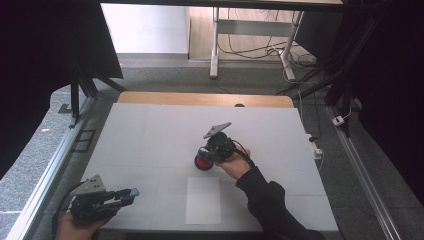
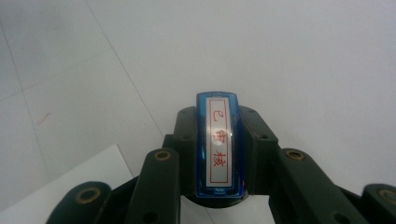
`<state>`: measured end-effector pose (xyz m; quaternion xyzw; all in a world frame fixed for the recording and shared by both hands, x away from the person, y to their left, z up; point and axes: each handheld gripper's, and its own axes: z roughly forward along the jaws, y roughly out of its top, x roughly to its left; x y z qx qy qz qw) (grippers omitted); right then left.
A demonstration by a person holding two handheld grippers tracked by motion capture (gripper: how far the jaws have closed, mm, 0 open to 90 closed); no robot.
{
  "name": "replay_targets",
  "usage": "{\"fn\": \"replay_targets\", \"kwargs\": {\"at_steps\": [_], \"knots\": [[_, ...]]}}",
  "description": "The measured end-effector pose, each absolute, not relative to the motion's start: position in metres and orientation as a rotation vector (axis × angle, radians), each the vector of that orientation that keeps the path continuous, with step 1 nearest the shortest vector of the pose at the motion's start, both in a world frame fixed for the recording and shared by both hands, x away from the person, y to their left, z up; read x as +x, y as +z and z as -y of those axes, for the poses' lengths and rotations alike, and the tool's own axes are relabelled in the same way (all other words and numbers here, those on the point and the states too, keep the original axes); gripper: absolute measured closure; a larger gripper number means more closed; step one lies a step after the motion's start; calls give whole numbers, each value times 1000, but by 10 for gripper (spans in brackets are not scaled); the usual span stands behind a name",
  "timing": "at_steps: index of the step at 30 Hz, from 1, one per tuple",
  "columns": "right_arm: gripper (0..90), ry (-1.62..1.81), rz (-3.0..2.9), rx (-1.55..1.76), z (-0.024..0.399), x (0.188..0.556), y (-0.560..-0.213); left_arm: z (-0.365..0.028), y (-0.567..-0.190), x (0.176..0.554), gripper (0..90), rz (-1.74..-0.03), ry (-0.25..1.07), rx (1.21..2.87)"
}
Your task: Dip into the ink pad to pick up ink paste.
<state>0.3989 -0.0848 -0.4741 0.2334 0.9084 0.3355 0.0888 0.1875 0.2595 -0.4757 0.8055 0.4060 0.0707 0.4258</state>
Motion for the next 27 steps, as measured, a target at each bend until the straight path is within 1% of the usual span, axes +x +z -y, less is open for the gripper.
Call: {"fn": "replay_targets", "kwargs": {"at_steps": [27], "knots": [[712, 956, -2713, 788, 80, 409, -482, -259, -476, 188, 683, -1019, 171, 2018]]}}
